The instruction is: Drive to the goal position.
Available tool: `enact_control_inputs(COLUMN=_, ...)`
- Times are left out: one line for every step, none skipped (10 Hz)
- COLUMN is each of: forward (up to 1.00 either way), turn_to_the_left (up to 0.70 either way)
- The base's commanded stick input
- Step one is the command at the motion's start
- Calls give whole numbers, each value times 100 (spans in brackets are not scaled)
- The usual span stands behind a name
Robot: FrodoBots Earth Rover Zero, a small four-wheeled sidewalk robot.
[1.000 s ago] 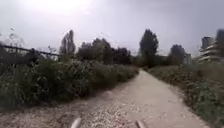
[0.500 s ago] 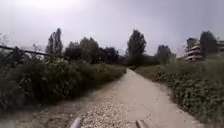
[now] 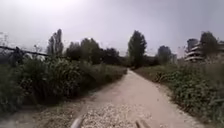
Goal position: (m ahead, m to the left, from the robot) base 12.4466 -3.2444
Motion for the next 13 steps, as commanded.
enact_control_inputs(forward=85, turn_to_the_left=0)
enact_control_inputs(forward=85, turn_to_the_left=0)
enact_control_inputs(forward=85, turn_to_the_left=0)
enact_control_inputs(forward=85, turn_to_the_left=-34)
enact_control_inputs(forward=85, turn_to_the_left=-34)
enact_control_inputs(forward=85, turn_to_the_left=-34)
enact_control_inputs(forward=85, turn_to_the_left=-34)
enact_control_inputs(forward=85, turn_to_the_left=-34)
enact_control_inputs(forward=85, turn_to_the_left=-32)
enact_control_inputs(forward=85, turn_to_the_left=-21)
enact_control_inputs(forward=85, turn_to_the_left=0)
enact_control_inputs(forward=85, turn_to_the_left=0)
enact_control_inputs(forward=85, turn_to_the_left=0)
